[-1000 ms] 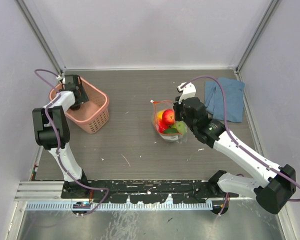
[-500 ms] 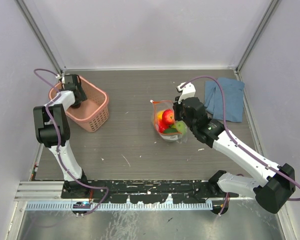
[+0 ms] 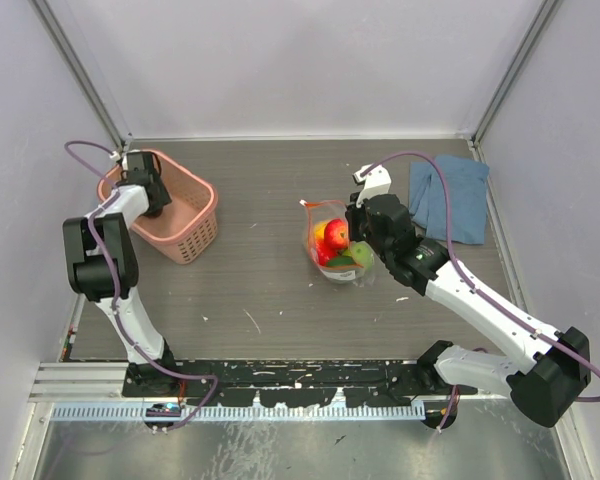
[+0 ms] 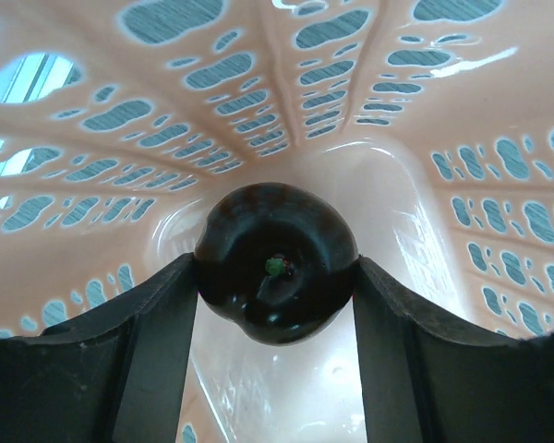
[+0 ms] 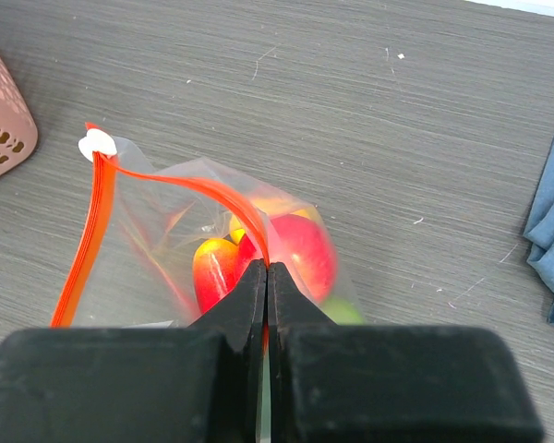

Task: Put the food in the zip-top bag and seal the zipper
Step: Pick up the fake fruit from the bin.

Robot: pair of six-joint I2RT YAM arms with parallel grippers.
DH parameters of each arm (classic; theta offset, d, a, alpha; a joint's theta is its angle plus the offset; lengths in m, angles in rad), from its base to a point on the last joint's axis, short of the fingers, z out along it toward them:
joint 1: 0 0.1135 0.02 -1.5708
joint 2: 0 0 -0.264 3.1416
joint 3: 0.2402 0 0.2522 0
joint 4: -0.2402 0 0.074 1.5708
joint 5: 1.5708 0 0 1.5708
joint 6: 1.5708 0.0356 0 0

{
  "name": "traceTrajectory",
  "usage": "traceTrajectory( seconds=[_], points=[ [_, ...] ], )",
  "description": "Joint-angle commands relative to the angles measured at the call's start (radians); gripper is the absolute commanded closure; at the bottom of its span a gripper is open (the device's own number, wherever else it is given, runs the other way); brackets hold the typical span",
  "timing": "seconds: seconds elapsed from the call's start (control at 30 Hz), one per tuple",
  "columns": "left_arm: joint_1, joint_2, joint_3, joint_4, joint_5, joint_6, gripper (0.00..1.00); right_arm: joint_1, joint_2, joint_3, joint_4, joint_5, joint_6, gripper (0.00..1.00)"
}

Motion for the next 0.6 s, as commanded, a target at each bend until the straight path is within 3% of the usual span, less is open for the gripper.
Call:
traceTrajectory(
  seconds=[0.0, 0.57],
  points=[
    [0.006, -0.099, -0.016, 0.02, 0.007, -0.028, 0.59, -0.004, -0.026, 0.005, 0.048, -0.009, -0.001, 1.0],
    [0.004, -0.427, -0.101, -0.049, 0.149, -0.2, 0.64, -0.004, -0.023, 0.035, 0.03, -0.032, 0.005, 1.0]
  ],
)
